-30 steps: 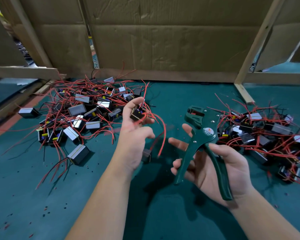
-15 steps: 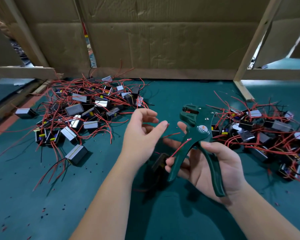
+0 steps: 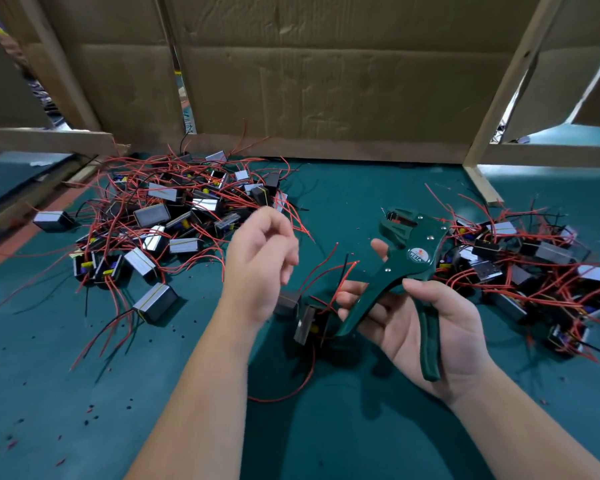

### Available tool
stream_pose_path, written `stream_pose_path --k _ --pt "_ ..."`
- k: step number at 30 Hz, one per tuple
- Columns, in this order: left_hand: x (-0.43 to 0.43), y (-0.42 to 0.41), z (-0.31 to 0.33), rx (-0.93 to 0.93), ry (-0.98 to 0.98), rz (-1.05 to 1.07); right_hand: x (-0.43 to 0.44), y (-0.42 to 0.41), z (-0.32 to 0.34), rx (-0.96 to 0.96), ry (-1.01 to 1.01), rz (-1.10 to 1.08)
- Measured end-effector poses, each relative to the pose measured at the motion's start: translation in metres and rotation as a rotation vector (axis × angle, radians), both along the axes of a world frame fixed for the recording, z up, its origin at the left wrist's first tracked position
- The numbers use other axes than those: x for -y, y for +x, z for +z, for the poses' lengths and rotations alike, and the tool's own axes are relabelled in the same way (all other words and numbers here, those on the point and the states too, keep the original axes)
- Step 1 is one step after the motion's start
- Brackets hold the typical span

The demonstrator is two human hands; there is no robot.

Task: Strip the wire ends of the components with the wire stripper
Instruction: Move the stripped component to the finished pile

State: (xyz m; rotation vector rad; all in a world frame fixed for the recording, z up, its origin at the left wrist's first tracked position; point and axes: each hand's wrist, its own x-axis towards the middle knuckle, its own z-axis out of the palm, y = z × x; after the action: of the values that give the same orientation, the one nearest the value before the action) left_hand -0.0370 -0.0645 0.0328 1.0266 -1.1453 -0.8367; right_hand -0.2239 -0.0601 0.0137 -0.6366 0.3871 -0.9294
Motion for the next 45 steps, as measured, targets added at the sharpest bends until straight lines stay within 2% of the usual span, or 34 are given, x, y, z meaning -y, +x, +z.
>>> stream_pose_path --k 3,6,8,10,15,18,21,24,27,33,37,45 --pt "-0.007 0.007 0.006 0.158 0.129 -0.331 0.001 -0.002 0.002 -0.012 -0.002 -0.010" --pt "-0.010 0.003 0.005 0.368 0.229 -0.463 0.002 -0.003 0.001 0.009 -0.001 -0.005" --pt "-0.010 0.002 0.002 0.381 0.257 -0.493 0.001 -0.004 0.000 0.003 -0.010 -0.004" --pt "-0.009 0.003 0.000 0.314 0.267 -0.528 0.000 -0.003 -0.001 -0.010 -0.018 -0.025" --pt "-0.006 0.000 -0.002 0.254 0.260 -0.446 0.002 -0.006 0.002 -0.146 -0.066 -0.109" --pt "-0.004 -0.004 -0.004 0.084 0.216 -0.306 0.007 -0.013 0.016 -0.281 -0.124 -0.088" --pt "-0.002 -0.008 -0.003 0.006 0.149 -0.215 0.010 -0.021 0.025 -0.363 -0.137 -0.012" --pt "-0.002 -0.012 0.000 -0.093 0.129 -0.188 0.004 -0.022 0.022 -0.350 -0.094 0.053" --pt "-0.002 -0.015 0.002 -0.149 0.149 -0.172 -0.006 -0.017 0.014 -0.228 -0.068 0.094" --pt "-0.004 -0.023 0.001 -0.063 0.184 -0.216 -0.012 -0.014 0.011 -0.097 -0.155 0.028" --pt "-0.006 -0.028 -0.001 -0.001 0.228 -0.317 -0.012 -0.013 0.014 -0.113 -0.152 -0.033" --pt "-0.007 -0.029 0.000 0.090 0.310 -0.364 -0.010 -0.016 0.010 -0.157 -0.205 -0.058"
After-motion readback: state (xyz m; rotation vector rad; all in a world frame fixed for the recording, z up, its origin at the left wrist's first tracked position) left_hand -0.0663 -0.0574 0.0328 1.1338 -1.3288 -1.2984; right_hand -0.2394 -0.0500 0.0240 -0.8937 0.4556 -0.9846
